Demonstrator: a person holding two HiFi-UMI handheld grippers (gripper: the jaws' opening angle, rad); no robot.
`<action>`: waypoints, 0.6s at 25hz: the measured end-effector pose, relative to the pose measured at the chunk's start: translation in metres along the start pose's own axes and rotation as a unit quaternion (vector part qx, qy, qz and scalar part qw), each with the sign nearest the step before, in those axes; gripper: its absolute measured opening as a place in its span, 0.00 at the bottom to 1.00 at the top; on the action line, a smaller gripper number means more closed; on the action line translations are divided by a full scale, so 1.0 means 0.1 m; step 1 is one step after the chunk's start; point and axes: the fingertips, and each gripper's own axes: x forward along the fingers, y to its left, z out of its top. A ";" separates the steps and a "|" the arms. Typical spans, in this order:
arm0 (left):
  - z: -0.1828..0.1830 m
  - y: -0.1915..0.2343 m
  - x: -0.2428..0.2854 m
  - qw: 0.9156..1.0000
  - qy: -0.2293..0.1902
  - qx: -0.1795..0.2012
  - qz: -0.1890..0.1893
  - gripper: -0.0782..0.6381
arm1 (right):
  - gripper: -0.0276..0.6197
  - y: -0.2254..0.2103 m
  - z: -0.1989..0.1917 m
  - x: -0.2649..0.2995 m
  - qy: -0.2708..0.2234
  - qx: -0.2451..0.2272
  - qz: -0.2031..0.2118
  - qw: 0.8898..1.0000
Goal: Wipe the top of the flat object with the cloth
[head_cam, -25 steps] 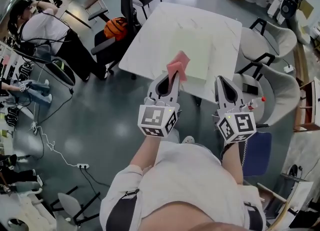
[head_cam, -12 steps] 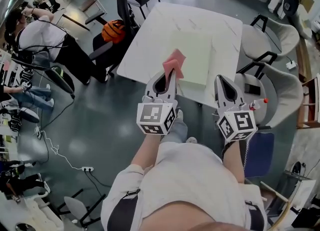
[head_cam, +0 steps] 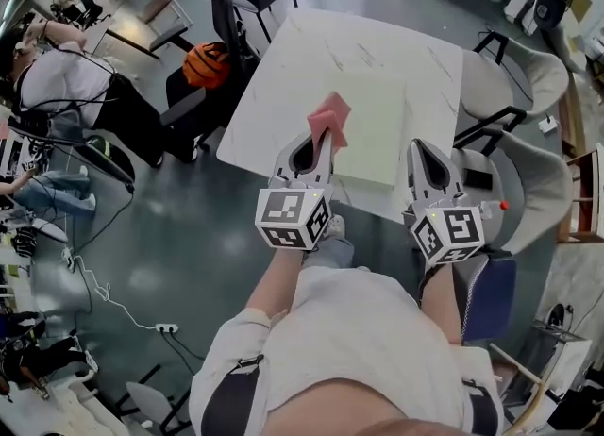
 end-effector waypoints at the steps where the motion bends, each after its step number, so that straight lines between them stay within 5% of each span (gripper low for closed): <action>1: 0.01 0.04 0.07 1.000 0.003 0.003 -0.002 0.16 | 0.06 -0.02 0.01 0.07 0.000 0.001 -0.003 1.000; 15: -0.08 0.74 0.93 0.998 0.053 0.014 -0.017 0.16 | 0.06 -0.27 -0.17 0.89 0.027 0.010 -0.059 0.998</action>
